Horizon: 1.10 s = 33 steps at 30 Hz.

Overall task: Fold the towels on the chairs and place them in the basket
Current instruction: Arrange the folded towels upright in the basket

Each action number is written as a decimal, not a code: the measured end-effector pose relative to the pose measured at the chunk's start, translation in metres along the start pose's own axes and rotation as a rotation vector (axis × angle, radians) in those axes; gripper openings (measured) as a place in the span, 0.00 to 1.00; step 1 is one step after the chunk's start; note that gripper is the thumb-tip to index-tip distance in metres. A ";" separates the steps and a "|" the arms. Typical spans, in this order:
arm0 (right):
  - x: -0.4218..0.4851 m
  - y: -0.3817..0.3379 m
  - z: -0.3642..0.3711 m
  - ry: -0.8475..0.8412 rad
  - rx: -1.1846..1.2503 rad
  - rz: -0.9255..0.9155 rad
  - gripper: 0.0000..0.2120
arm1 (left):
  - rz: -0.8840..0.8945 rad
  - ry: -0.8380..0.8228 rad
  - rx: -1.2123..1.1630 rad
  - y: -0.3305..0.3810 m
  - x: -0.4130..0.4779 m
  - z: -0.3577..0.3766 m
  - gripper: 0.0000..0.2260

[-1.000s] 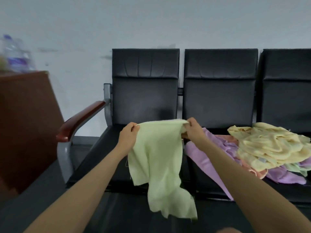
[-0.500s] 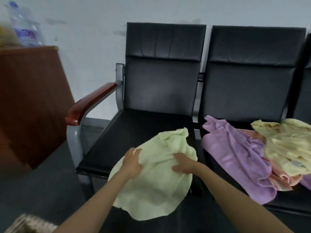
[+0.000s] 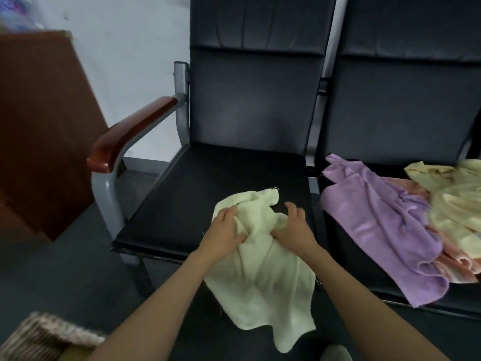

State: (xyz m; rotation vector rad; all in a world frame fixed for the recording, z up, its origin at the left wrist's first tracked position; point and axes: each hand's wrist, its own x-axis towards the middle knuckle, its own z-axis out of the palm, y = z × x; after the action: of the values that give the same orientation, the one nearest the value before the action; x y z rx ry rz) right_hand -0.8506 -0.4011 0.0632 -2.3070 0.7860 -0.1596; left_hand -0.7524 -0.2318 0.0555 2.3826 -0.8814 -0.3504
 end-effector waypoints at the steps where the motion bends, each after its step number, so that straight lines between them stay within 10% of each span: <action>1: 0.003 0.000 -0.002 -0.015 -0.024 0.051 0.34 | -0.024 0.005 0.006 0.001 0.002 -0.003 0.28; 5: 0.013 0.009 -0.013 -0.126 -0.166 0.133 0.14 | -0.103 0.056 0.275 0.007 0.005 -0.008 0.22; 13: 0.010 0.013 -0.037 -0.059 0.248 0.125 0.04 | -0.181 0.049 0.438 0.018 0.005 -0.009 0.10; 19: -0.006 -0.005 -0.036 0.576 0.287 -0.371 0.17 | -0.082 0.273 0.316 0.015 0.007 -0.011 0.13; 22: -0.003 0.004 -0.027 0.373 -0.071 -0.343 0.14 | -0.084 0.429 0.366 0.002 0.004 -0.018 0.10; 25: -0.001 0.019 -0.024 -0.110 -0.427 -0.058 0.06 | -0.050 0.106 0.290 -0.008 0.001 -0.020 0.06; 29: 0.003 0.019 -0.026 -0.073 -0.373 0.037 0.24 | -0.204 0.006 -0.032 -0.010 0.001 -0.025 0.15; 33: 0.003 0.017 -0.017 -0.053 -0.377 -0.018 0.13 | -0.253 0.024 0.197 -0.003 -0.002 -0.020 0.20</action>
State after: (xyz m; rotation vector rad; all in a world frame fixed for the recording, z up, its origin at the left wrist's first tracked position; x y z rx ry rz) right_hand -0.8619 -0.4218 0.0648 -2.6590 0.8248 0.0470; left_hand -0.7436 -0.2204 0.0693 2.6833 -0.6286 -0.3443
